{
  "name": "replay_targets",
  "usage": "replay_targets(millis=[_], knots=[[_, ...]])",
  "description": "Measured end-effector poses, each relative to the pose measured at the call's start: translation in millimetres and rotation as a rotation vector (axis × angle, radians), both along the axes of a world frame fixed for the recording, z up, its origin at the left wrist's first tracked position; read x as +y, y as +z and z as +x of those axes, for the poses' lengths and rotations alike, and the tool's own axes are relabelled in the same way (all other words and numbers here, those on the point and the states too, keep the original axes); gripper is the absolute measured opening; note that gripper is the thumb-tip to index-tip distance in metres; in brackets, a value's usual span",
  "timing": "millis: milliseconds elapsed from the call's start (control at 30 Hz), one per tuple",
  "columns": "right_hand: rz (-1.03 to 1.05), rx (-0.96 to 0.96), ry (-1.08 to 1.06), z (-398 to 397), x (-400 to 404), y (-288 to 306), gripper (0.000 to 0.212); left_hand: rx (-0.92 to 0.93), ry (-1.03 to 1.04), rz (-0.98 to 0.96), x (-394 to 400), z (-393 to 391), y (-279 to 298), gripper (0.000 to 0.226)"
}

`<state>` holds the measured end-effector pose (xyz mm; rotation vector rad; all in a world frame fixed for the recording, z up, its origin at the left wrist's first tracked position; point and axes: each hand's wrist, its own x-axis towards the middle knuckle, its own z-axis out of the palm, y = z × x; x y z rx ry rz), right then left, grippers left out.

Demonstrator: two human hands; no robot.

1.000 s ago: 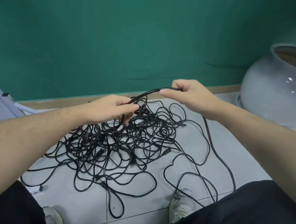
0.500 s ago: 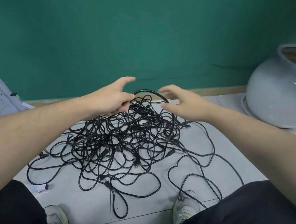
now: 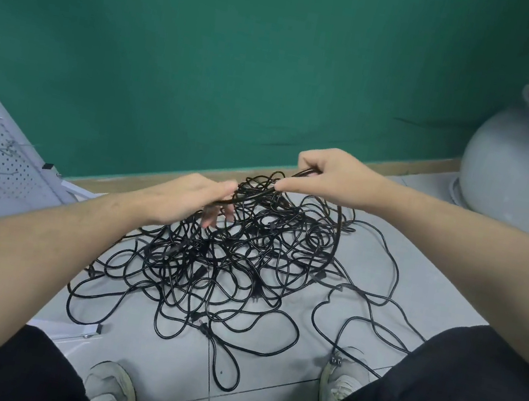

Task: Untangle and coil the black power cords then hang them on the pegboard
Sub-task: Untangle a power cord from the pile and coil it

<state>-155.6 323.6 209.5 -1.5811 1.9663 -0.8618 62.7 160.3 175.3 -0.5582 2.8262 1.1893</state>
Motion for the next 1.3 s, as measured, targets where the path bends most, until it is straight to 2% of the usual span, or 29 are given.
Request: replay_targets(millis=[100,200,267,333,367,433,533,600,667,733,767,900,1000,1067,1100,1167,1233,1267,1300], knots=[[0.025,-0.074,-0.116,-14.3,-4.5,-10.7,0.059,-0.008,0.050,-0.075,-10.4,10.7,-2.9,0.060],[0.103,-0.006,-0.174,-23.7,-10.3,-21.2,0.059,0.021,0.152,-0.041,-9.2,8.7,-2.3,0.045],[0.196,0.131,-0.139,-28.0,-12.2,-28.1,0.048,0.053,0.218,-0.033,-6.3,3.1,-2.8,0.027],[0.326,0.247,-0.071,-27.4,-12.0,-32.2,0.022,0.110,0.272,0.015,-6.4,-1.8,-3.5,0.012],[0.390,0.250,-0.034,-24.4,-11.7,-33.3,0.023,0.126,0.295,0.045,-7.1,-3.8,-3.4,0.015],[0.448,0.187,0.038,-12.9,-13.2,-32.5,0.040,0.133,0.306,0.087,-4.9,-7.3,-1.9,0.023],[0.356,0.111,0.155,10.1,-26.3,-30.5,0.044,0.201,0.268,0.154,6.2,-15.1,0.9,0.033],[0.233,0.025,0.181,28.5,-34.8,-24.7,0.032,0.294,0.270,0.167,12.3,-21.3,6.5,0.039],[0.117,-0.116,0.146,42.6,-39.3,-14.8,0.021,0.389,0.310,0.228,14.2,-25.4,13.3,0.035],[0.045,-0.244,0.113,49.4,-41.9,-9.0,0.026,0.451,0.353,0.263,13.7,-24.2,16.5,0.022],[0.025,-0.261,0.100,50.9,-42.2,-6.8,0.030,0.444,0.347,0.276,13.0,-21.3,15.4,0.025],[-0.064,-0.292,-0.006,47.4,-41.7,-2.9,0.043,0.258,0.242,0.246,5.6,-6.5,0.1,0.058],[-0.239,-0.479,-0.161,38.2,-41.6,1.6,0.044,0.059,0.185,0.145,-0.3,7.5,-10.5,0.052],[-0.279,-0.582,-0.251,27.9,-39.9,4.9,0.042,-0.029,0.180,0.069,-4.2,16.8,-15.4,0.047],[-0.259,-0.564,-0.285,21.0,-38.5,4.0,0.043,-0.043,0.202,0.034,-5.9,19.2,-16.0,0.044],[-0.146,-0.399,-0.305,3.7,-36.8,-6.0,0.039,-0.011,0.313,0.006,-11.1,19.2,-15.5,0.035],[0.037,-0.211,-0.283,-7.5,-31.0,-19.1,0.011,0.053,0.394,-0.033,-14.5,15.2,-12.3,0.023],[0.139,-0.109,-0.259,-9.7,-27.4,-25.1,0.019,0.077,0.399,-0.030,-14.7,13.3,-10.0,0.016],[0.214,-0.010,-0.220,-12.2,-25.1,-29.8,0.038,0.087,0.390,-0.010,-14.4,11.3,-7.6,0.011]])
